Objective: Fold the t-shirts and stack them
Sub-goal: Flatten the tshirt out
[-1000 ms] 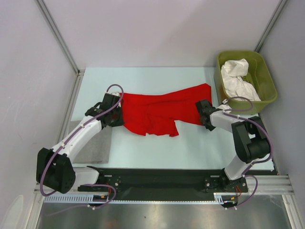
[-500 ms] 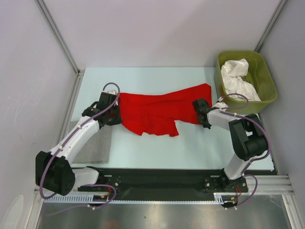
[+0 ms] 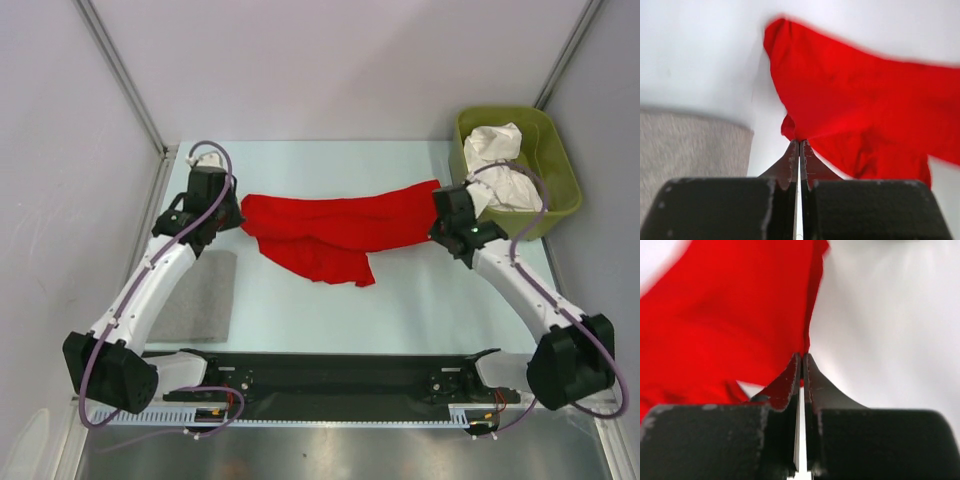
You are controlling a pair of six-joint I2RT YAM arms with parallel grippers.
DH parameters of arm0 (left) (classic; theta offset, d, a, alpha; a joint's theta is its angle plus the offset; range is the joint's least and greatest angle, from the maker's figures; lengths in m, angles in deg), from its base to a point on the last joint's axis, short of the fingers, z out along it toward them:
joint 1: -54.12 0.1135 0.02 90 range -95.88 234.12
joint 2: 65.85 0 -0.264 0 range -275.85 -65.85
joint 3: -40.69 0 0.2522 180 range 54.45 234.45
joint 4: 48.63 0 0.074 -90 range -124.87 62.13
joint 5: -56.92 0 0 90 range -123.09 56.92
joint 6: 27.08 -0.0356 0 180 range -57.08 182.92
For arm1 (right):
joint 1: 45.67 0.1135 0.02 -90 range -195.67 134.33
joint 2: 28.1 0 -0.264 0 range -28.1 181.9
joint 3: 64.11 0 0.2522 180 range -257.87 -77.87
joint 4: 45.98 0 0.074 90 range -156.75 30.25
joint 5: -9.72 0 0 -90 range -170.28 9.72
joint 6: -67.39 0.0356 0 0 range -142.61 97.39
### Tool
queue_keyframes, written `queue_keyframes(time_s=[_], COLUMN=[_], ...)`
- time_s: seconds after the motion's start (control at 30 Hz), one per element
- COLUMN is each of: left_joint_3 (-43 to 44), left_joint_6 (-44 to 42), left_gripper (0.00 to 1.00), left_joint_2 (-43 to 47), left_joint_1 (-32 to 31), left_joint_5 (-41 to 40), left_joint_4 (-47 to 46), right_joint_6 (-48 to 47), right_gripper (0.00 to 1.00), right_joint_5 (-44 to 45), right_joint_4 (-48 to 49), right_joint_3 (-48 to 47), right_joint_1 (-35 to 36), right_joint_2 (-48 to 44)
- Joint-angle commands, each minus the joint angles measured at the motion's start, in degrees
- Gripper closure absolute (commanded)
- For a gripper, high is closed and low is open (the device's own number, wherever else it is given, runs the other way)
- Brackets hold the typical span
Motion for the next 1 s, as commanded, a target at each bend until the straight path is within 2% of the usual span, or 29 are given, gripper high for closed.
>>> queue_keyframes(time_s=[0.0,0.13,0.17,0.33,0.43,0.5,0.53,0.57,0.63,0.7,0.73,0.77,0.83,0.87,0.97], left_joint_3=[7.18,17.97,23.66,41.86,47.69,57.16,61.29,69.25,76.85,78.90,79.00,78.91,79.69,80.48,85.05], left_joint_6=[-1.68,-3.08,-3.70,-7.12,-10.90,-14.33,-15.29,-16.78,-17.32,-16.89,-15.93,-15.31,-13.04,-12.06,-7.86], left_gripper=[1.00,1.00,1.00,1.00,1.00,1.00,1.00,1.00,1.00,0.99,1.00,0.99,1.00,1.00,0.99], left_joint_2=[-0.22,-6.19,-8.90,-17.62,-22.89,-26.66,-31.38,-33.26,-37.21,-38.19,-38.37,-38.20,-38.55,-39.25,-40.66], left_joint_1=[1.92,3.33,3.51,3.86,3.95,3.95,3.95,3.95,3.95,3.95,3.95,3.95,4.39,4.65,6.14], left_joint_5=[-4.93,-4.66,-4.75,-5.10,-5.63,-5.37,-5.28,-5.02,-5.19,-5.80,-6.15,-6.77,-6.60,-6.34,-5.90], left_joint_4=[-7.45,-12.29,-12.73,-20.00,-26.42,-27.24,-27.06,-27.24,-31.07,-35.56,-41.24,-43.91,-50.49,-52.18,-54.48], right_joint_6=[-8.34,-9.22,-9.23,-12.03,-13.35,-14.58,-14.59,-14.33,-13.80,-12.83,-12.48,-12.13,-10.81,-10.29,-9.14], right_gripper=[1.00,1.00,1.00,1.00,1.00,1.00,1.00,1.00,1.00,1.00,1.00,1.00,1.00,1.00,1.00], right_joint_5=[-5.81,-10.03,-11.87,-14.61,-17.24,-18.38,-19.35,-19.97,-21.02,-21.20,-21.99,-22.17,-23.31,-23.49,-23.49], right_joint_4=[-0.03,1.64,2.26,9.20,13.85,18.67,19.92,20.71,22.65,23.35,23.27,23.18,23.18,23.27,24.58], right_joint_3=[-5.48,-15.05,-19.25,-31.66,-39.58,-43.09,-46.94,-49.76,-58.00,-64.00,-67.68,-74.25,-81.22,-86.91,-92.05], right_joint_1=[-4.15,-10.22,-12.41,-15.59,-17.35,-18.48,-19.02,-19.37,-19.64,-21.20,-21.74,-21.92,-22.53,-22.71,-23.59], right_joint_2=[-3.92,-1.39,0.10,6.17,11.18,14.77,16.27,17.77,22.50,26.03,29.35,30.86,34.02,36.22,38.52])
